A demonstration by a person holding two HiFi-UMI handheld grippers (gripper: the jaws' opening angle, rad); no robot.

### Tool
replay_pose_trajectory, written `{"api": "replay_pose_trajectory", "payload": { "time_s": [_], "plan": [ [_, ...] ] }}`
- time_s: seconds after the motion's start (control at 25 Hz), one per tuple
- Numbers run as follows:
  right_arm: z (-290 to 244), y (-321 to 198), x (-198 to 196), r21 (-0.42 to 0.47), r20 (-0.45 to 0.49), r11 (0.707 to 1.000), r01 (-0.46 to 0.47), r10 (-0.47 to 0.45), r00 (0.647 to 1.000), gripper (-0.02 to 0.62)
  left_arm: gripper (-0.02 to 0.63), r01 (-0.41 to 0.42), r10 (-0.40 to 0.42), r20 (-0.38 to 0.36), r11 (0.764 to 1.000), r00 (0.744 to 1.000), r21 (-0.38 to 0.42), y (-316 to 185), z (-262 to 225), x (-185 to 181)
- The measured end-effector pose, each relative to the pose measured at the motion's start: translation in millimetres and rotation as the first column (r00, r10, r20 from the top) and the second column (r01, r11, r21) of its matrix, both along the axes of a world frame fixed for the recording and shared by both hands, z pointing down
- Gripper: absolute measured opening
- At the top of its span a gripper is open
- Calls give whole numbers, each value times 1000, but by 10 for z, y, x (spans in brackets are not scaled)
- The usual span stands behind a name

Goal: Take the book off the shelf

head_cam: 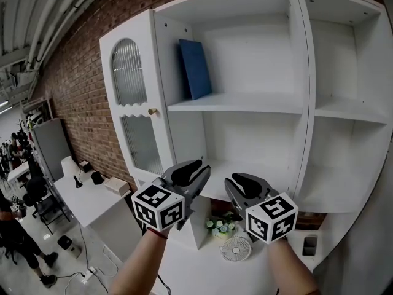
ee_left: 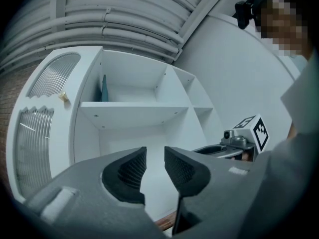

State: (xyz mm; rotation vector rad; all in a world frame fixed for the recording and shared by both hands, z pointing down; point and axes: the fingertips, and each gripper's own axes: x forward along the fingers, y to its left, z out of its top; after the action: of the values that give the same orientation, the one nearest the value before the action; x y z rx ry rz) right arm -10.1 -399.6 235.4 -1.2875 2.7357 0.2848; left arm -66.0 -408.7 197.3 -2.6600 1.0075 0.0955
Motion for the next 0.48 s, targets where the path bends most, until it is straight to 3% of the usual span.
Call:
{"api": "replay_pose_trajectory", "payload": {
  "time_s": [0.48],
  "plan": [
    [-347, -76, -65, 27, 0, 1000, 8, -8, 1000, 87, 121, 65, -67, 31, 996, 997, 54, -105, -603, -54]
  ]
}}
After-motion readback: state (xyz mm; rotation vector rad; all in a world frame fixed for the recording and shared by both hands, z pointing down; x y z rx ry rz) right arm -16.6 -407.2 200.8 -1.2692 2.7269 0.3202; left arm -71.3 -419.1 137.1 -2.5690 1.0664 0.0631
